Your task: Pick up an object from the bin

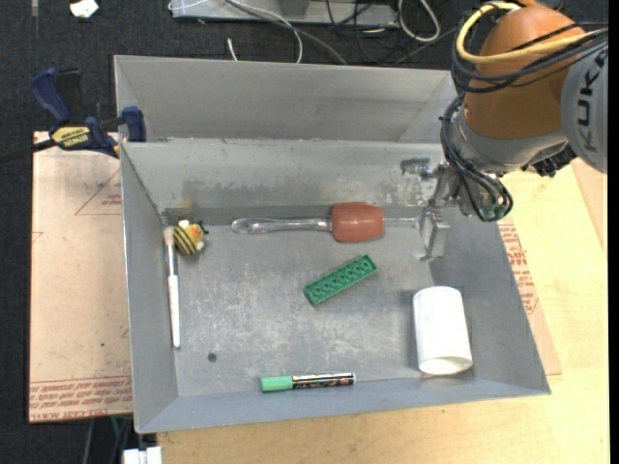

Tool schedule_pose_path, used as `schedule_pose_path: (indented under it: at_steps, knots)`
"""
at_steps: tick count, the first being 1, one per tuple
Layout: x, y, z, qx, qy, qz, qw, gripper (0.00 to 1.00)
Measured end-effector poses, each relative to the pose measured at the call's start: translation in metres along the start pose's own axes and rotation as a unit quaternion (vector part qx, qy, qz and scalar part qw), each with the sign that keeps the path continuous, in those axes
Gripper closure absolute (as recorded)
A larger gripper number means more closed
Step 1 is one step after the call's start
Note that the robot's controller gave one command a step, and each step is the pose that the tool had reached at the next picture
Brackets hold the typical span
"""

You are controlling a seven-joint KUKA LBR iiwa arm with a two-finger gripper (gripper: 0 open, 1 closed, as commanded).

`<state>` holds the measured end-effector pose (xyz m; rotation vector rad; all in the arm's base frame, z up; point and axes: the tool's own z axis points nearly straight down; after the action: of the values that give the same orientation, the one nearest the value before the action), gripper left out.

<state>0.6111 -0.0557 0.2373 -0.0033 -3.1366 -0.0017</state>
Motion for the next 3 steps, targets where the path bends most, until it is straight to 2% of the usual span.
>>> schedule_pose_path:
  at_steps: [1, 2, 3]
  knots:
    - [-0.001, 0.000, -0.004, 0.000, -0.0040, -0.001, 1.0000, 0.00]
    - [0.015, 0.022, 0.063, 0.000, -0.0056, 0.001, 1.0000, 0.00]
    - [0.088, 0.051, 0.095, 0.002, -0.0085, -0.121, 0.9926, 0.00]
